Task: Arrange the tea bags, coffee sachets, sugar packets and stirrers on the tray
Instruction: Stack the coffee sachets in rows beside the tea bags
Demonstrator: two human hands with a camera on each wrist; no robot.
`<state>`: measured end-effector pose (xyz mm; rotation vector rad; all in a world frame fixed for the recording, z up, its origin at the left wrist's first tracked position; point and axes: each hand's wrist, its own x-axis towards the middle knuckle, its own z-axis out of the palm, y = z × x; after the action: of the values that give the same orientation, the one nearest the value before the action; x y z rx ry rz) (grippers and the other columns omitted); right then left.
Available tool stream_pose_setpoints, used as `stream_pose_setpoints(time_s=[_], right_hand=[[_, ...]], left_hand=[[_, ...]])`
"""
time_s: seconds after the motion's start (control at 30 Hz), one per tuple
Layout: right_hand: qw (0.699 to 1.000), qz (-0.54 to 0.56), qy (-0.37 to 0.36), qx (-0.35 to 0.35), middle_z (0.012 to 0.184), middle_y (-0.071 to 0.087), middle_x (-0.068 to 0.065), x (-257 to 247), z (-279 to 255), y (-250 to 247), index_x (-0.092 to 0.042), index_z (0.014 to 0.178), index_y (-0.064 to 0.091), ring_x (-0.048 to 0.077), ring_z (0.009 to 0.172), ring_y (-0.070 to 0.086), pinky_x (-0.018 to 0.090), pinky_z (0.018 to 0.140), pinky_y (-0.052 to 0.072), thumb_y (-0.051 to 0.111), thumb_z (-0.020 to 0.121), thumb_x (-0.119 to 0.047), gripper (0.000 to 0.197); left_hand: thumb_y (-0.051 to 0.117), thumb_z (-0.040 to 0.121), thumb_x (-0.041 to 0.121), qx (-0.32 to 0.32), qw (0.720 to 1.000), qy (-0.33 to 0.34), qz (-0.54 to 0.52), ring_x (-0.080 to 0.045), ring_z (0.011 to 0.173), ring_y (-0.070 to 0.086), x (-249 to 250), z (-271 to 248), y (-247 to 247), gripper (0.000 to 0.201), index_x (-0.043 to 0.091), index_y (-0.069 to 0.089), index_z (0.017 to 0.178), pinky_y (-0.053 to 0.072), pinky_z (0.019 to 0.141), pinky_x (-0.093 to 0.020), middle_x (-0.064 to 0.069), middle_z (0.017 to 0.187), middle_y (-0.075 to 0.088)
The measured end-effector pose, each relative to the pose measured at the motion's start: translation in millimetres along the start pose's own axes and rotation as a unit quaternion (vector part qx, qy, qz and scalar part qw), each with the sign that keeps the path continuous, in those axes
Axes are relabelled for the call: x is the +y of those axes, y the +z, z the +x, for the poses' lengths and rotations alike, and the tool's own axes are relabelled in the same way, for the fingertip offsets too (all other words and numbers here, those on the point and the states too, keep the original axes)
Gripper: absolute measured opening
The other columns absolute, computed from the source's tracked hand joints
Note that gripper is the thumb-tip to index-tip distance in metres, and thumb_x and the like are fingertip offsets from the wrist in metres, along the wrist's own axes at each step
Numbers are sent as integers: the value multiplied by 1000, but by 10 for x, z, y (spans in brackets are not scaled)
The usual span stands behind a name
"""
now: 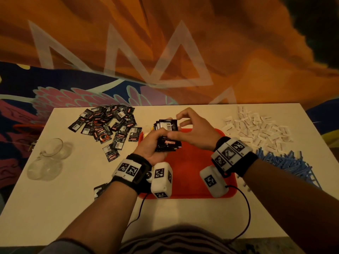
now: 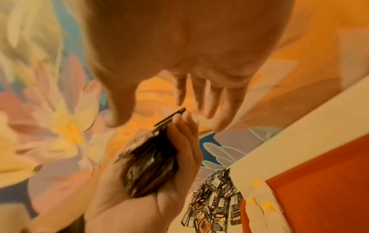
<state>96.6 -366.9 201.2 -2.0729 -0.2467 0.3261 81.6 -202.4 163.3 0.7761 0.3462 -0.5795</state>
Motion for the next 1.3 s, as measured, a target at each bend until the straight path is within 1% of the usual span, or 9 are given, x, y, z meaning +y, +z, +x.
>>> stream_pose_setpoints(time_s=[0.2, 0.4, 0.53, 0.63, 0.73, 0.8, 0.9, 1.1, 1.3], right_hand=[[989, 94, 118, -4, 92, 67, 1, 260, 70, -48, -15, 100, 67, 17, 76, 65, 30, 64, 53, 84, 73, -23, 32], [984, 132, 117, 29, 61, 63, -4, 351, 69, -110, -11, 79, 64, -1, 45, 55, 17, 48, 40, 80, 75, -3, 18], [972, 160, 120, 124, 69, 72, 5, 455, 100, -212, -16, 78, 62, 21, 59, 68, 30, 53, 49, 79, 77, -5, 20], [972, 151, 48, 170, 80, 73, 0, 511, 86, -274, -20, 78, 68, 16, 77, 72, 24, 69, 55, 77, 74, 4, 26], [985, 132, -33, 104, 93, 71, -3, 512, 25, -230, -22, 76, 67, 1, 85, 69, 14, 79, 52, 69, 72, 18, 40], [991, 78, -86, 70, 101, 71, -1, 523, -31, -184, -15, 81, 70, -1, 90, 68, 12, 85, 50, 69, 73, 16, 32], [990, 22, -135, 35, 115, 67, 0, 585, -91, -161, -6, 95, 71, 5, 102, 65, 11, 91, 48, 57, 76, 17, 34], [954, 278, 114, -14, 114, 67, 5, 615, -47, -235, -11, 116, 61, 16, 99, 66, 30, 74, 55, 66, 87, -5, 29], [978, 169, 121, -28, 80, 69, 8, 661, -14, -239, -5, 92, 69, 15, 66, 61, 22, 59, 51, 77, 80, -7, 14]], left_hand=[[69, 78, 14, 35, 994, 11, 102, -22, 76, 70, -21, 107, 66, 48, -3, 61, 122, 56, 60, -30, -15, 99, 68], [64, 83, 18, 12, 995, 17, 98, -27, 82, 71, -83, 141, 102, 39, 6, 61, 120, 60, 66, -34, -15, 99, 71], [65, 81, 12, 56, 997, 20, 39, -30, 79, 72, -96, 170, 52, 58, 2, 51, 137, 60, 64, -37, -19, 104, 66], [61, 80, -3, 94, 994, 44, -19, -22, 68, 64, -113, 241, 1, 44, 17, 61, 118, 57, 62, -36, -11, 86, 62], [58, 95, 16, 111, 994, 0, -11, -19, 59, 61, -151, 229, 98, 6, 14, 64, 95, 54, 56, -29, -8, 79, 63], [61, 93, 29, 104, 994, -9, 24, -21, 62, 66, -186, 225, 172, 19, 11, 67, 94, 55, 53, -28, -11, 84, 68], [64, 89, 6, 103, 989, 75, 69, -26, 78, 70, -221, 269, 199, 23, 17, 62, 110, 57, 58, -33, -13, 100, 68], [61, 86, -14, 126, 965, 187, 137, -28, 88, 69, -228, 308, 223, 39, 17, 62, 110, 59, 76, -41, -12, 99, 70], [66, 88, 5, 128, 976, 147, 98, -32, 94, 72, -291, 306, 218, 27, 11, 63, 114, 60, 77, -43, -16, 103, 72]])
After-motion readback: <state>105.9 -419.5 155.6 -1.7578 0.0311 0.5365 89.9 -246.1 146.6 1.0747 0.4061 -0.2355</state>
